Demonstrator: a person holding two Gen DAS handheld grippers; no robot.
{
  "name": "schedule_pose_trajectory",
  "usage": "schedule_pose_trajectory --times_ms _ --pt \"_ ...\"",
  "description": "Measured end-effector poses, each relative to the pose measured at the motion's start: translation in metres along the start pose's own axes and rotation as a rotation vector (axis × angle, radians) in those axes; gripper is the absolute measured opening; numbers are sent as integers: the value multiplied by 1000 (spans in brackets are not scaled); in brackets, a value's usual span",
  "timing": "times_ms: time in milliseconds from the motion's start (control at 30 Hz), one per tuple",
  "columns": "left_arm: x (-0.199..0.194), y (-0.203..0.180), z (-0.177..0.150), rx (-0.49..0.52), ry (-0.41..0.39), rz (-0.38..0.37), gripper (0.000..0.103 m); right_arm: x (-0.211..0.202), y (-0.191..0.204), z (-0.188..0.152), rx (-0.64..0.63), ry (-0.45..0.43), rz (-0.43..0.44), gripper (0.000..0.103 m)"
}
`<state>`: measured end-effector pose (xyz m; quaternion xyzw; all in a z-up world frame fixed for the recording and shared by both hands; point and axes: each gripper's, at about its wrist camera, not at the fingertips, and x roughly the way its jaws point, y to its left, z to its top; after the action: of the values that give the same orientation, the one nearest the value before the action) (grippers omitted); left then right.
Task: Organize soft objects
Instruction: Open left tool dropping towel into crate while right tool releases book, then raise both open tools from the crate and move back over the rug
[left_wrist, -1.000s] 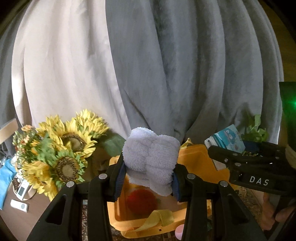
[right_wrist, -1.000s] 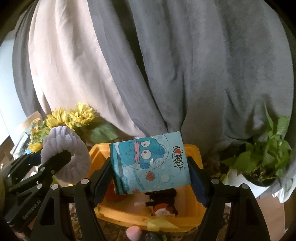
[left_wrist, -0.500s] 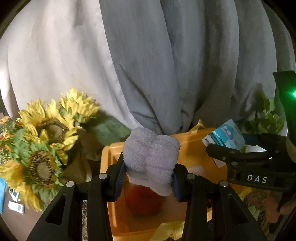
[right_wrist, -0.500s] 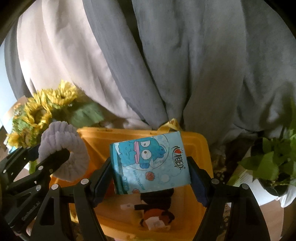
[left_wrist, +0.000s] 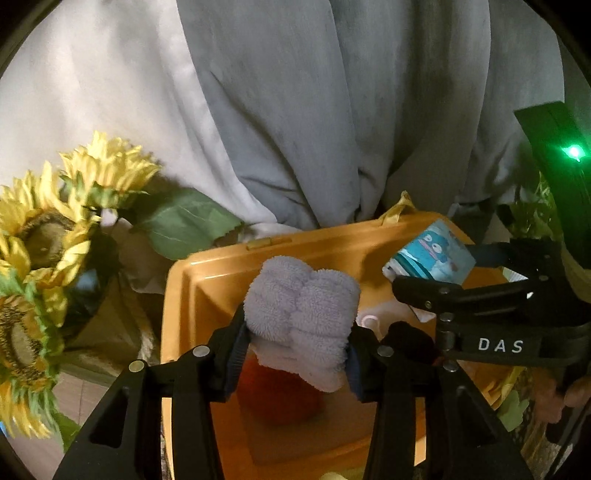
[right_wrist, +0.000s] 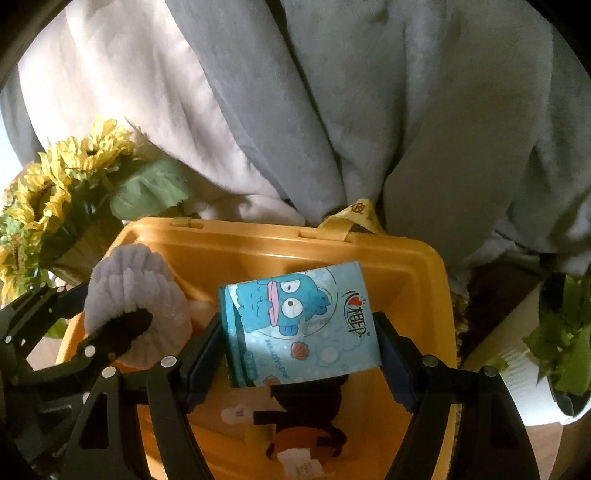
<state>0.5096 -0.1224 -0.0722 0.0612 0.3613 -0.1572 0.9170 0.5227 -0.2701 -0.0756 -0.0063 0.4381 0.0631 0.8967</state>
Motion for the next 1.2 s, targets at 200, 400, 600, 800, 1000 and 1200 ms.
schedule_pose_trajectory --times_ms 200,400,600,800,1000,1200 --pt "4 1 -1 -18 24 -14 68 4 -5 4 31 15 13 79" --pt "1 -5 -2 -3 22 -3 73 -5 -8 2 50 -10 -1 80" --pt "-14 -10 -3 -12 -2 9 75 -25 -9 -2 65 -66 -25 80" --pt "-41 -16 -5 -17 -42 44 77 -49 -11 -10 91 -109 -26 80" --pt "-71 -21 -7 -35 -74 83 80 -83 -9 -21 91 -174 -48 80" --pt "-105 -26 -16 -53 -114 105 82 -115 -4 -38 83 -231 -76 80"
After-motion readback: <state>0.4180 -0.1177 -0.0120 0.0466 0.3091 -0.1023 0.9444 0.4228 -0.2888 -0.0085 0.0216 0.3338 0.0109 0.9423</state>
